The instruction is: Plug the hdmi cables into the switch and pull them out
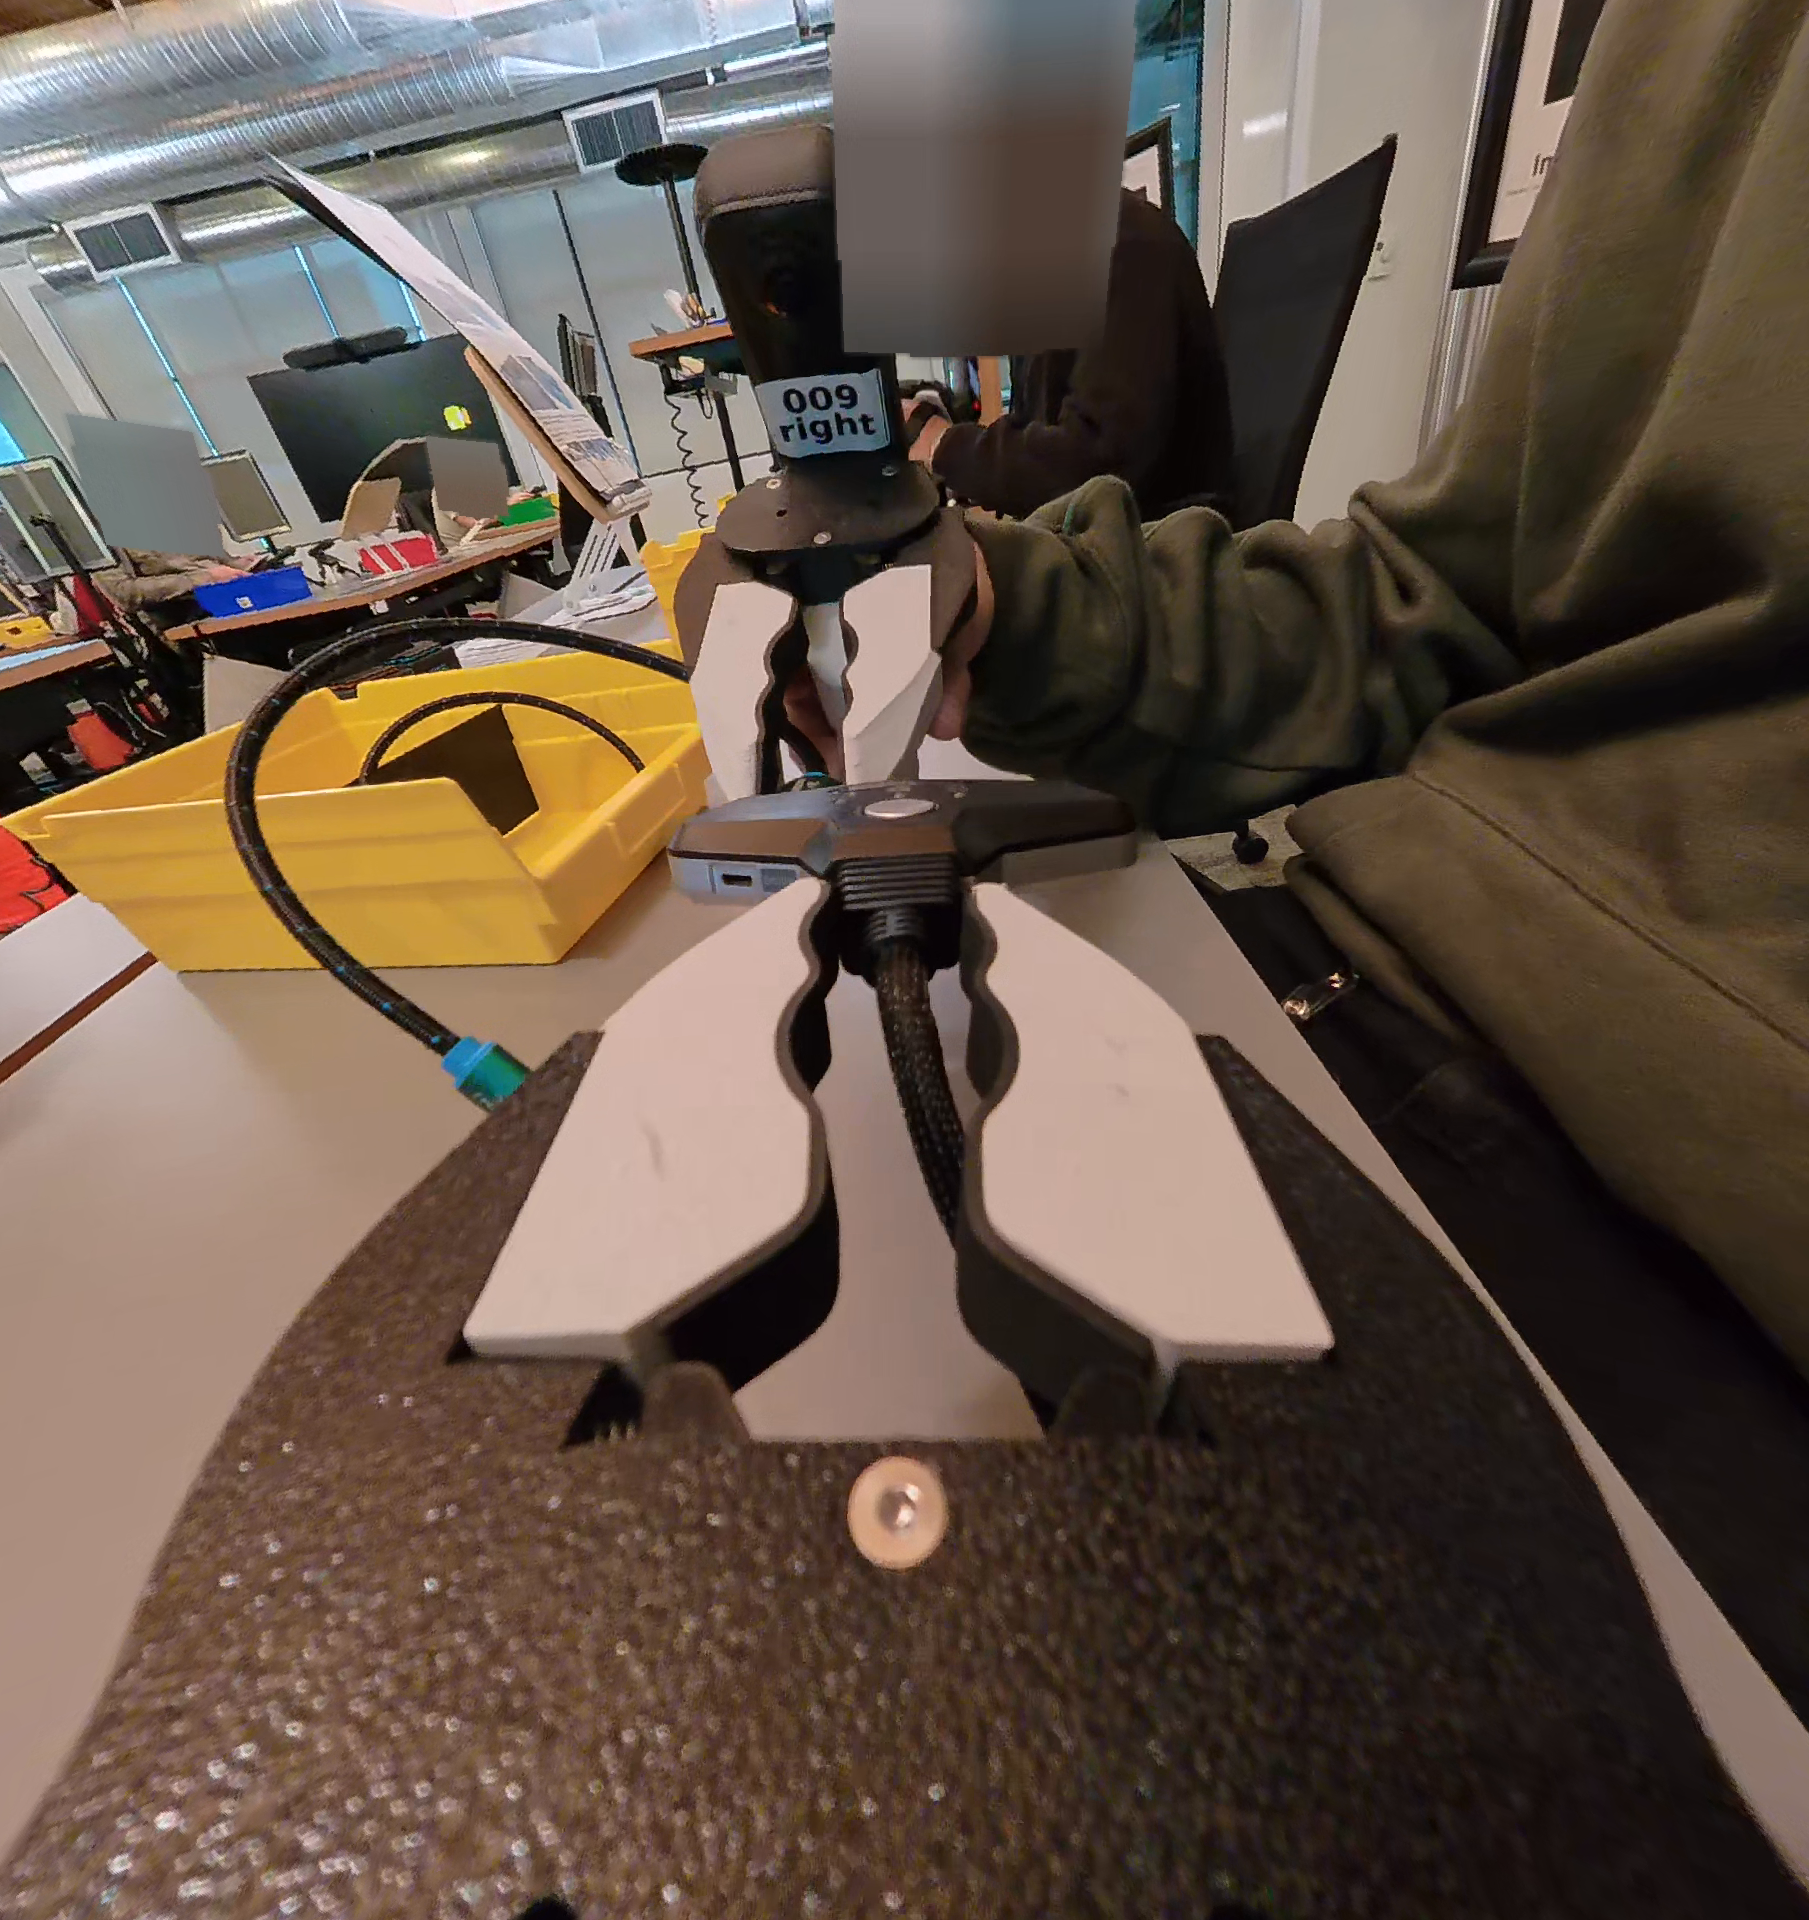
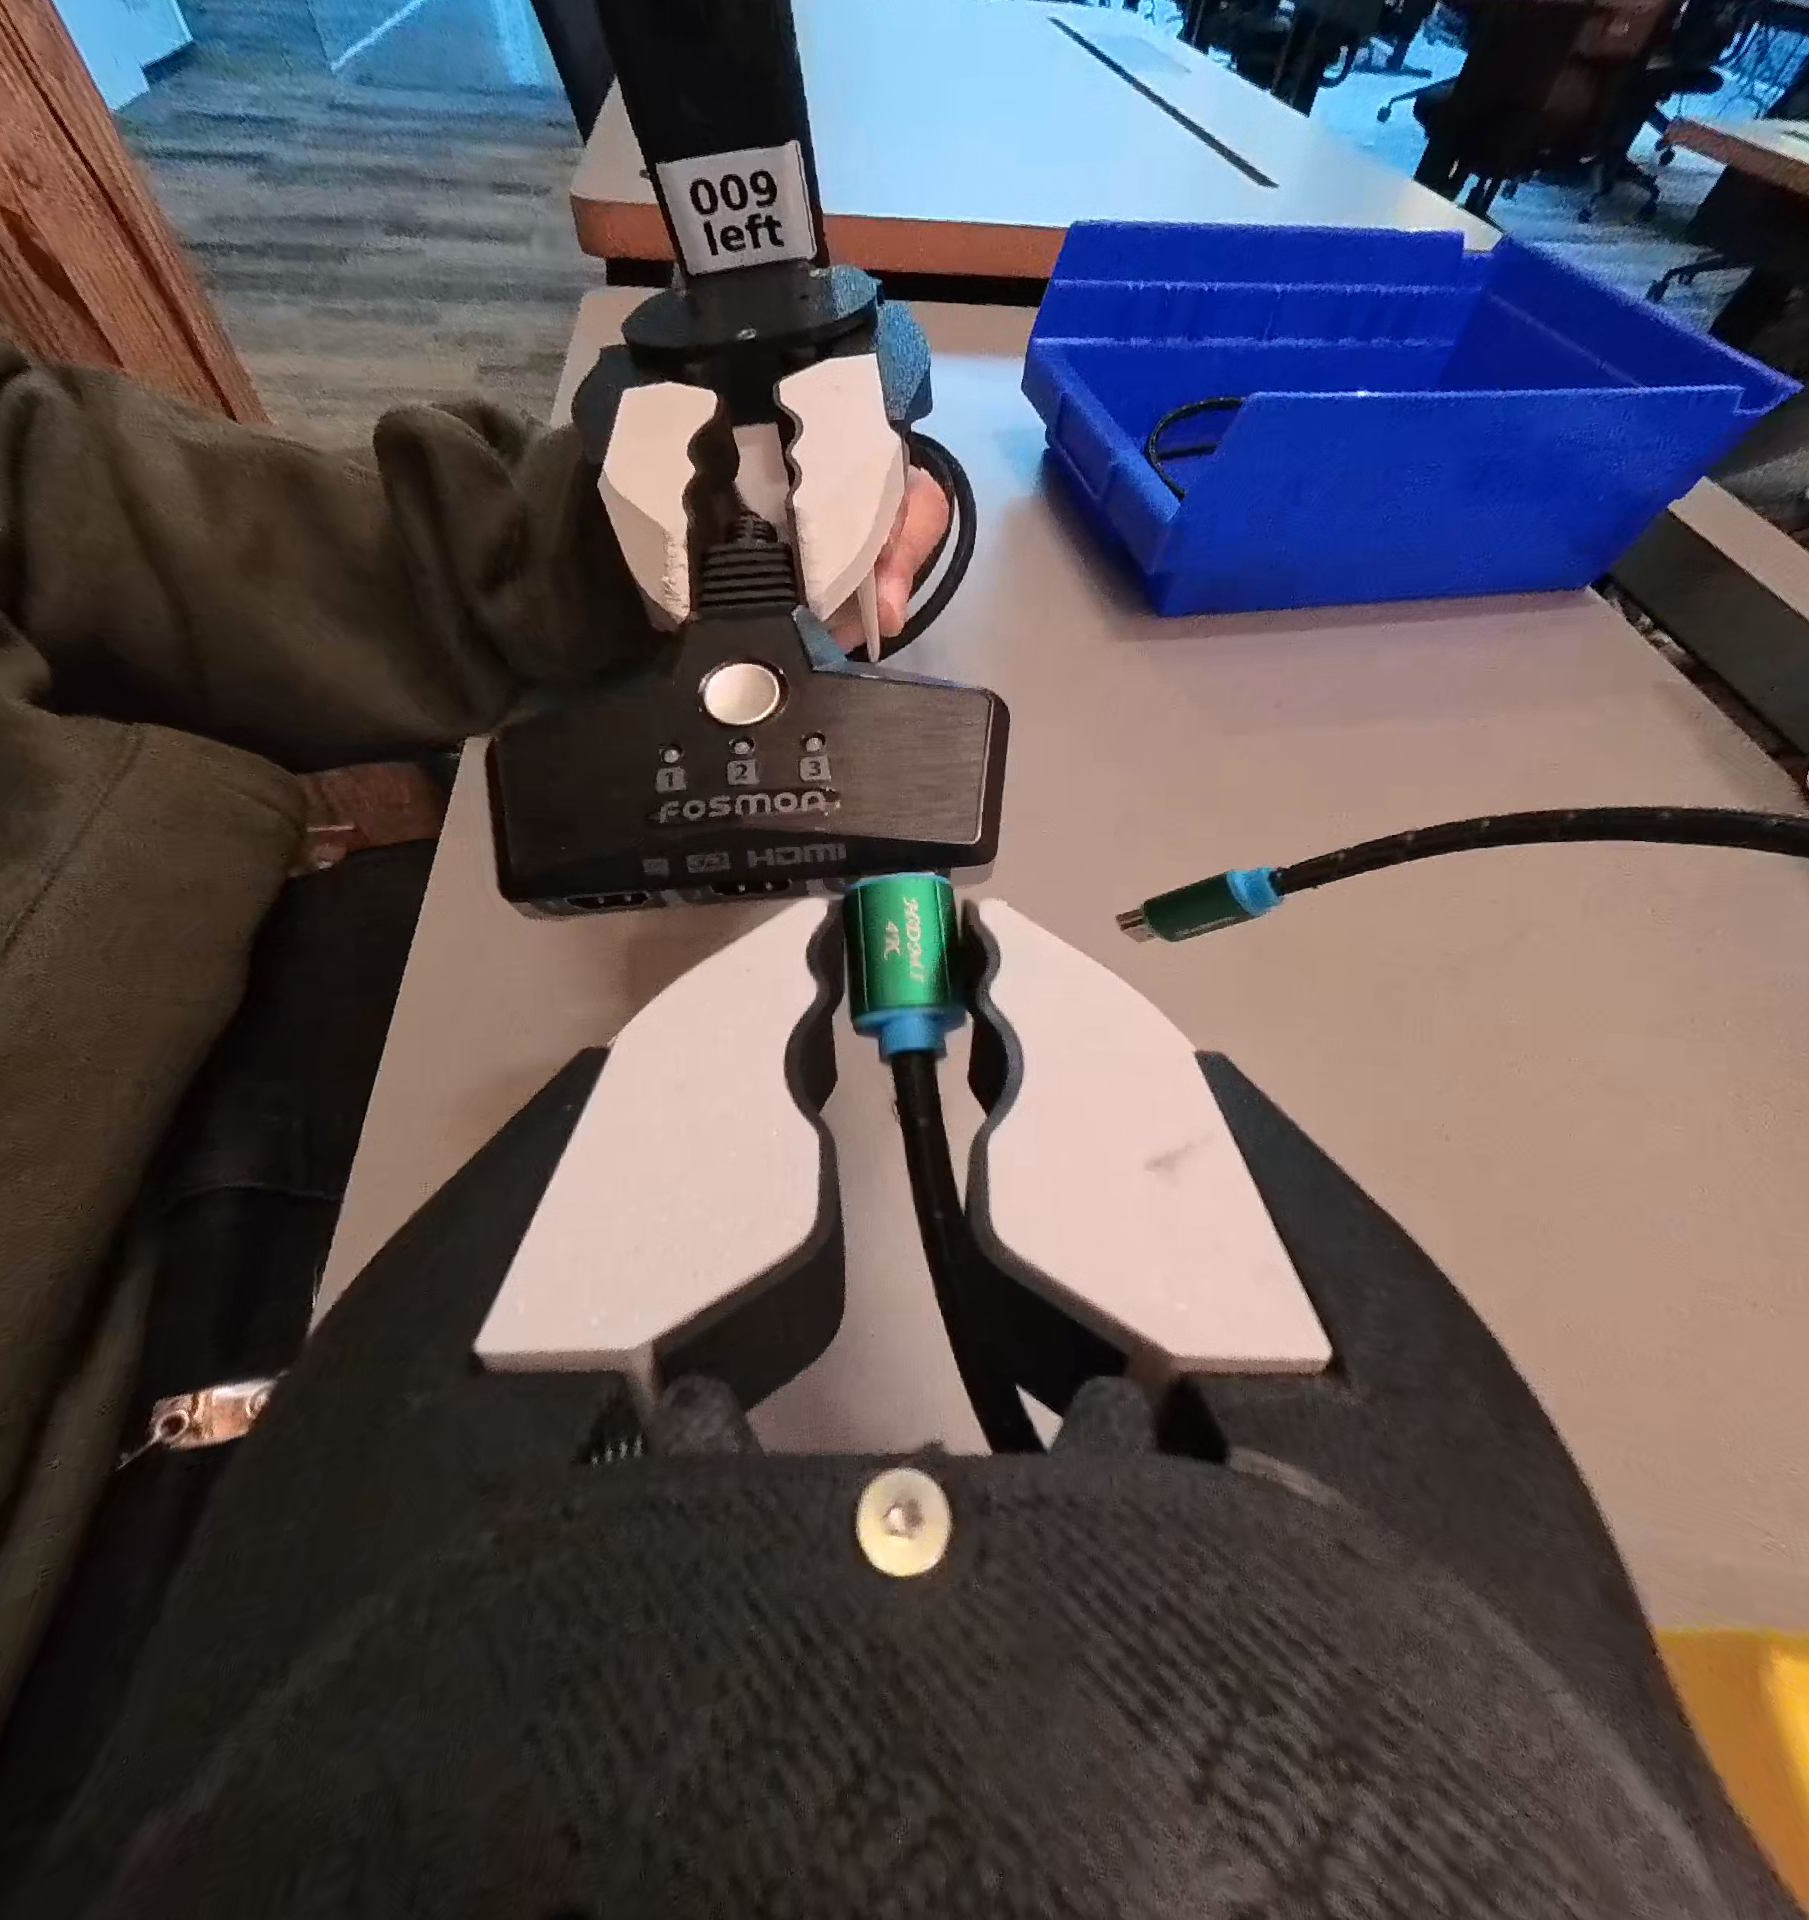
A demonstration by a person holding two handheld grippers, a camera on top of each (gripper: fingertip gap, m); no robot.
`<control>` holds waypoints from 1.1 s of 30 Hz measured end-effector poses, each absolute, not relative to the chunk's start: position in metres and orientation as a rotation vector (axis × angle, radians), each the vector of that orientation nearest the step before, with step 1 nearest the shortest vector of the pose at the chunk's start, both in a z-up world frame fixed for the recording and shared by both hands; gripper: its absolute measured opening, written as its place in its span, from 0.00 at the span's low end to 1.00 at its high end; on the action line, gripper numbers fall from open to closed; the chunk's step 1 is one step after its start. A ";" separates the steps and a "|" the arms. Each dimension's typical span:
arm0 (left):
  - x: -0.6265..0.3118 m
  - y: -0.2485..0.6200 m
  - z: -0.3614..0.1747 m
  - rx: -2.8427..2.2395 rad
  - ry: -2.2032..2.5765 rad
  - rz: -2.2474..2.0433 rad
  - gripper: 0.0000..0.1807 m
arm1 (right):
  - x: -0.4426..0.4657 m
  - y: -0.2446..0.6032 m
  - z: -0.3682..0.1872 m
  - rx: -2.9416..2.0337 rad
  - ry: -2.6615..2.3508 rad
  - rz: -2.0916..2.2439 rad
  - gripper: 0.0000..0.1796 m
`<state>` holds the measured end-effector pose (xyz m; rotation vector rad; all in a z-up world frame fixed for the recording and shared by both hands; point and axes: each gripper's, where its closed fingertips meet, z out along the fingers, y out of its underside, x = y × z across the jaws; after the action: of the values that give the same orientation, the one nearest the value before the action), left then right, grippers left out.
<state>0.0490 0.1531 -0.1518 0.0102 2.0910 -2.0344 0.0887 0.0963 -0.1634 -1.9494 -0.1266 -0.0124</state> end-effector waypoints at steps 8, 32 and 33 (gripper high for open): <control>0.048 0.152 -0.152 0.013 2.097 -2.032 0.12 | 0.084 0.097 -0.159 -1.942 -0.160 -0.007 0.11; 0.054 0.195 -0.138 -0.117 2.105 -1.861 0.12 | 0.136 0.038 -0.222 -2.439 -0.117 -0.457 0.00; 0.055 0.217 -0.121 -0.154 1.986 -1.911 0.11 | 0.116 0.052 -0.189 -2.157 -0.073 -0.186 0.00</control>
<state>0.0552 0.2171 -0.1213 -0.1544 1.9858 -1.9109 0.1159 0.0517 -0.1886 -2.1569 -0.0735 -0.1864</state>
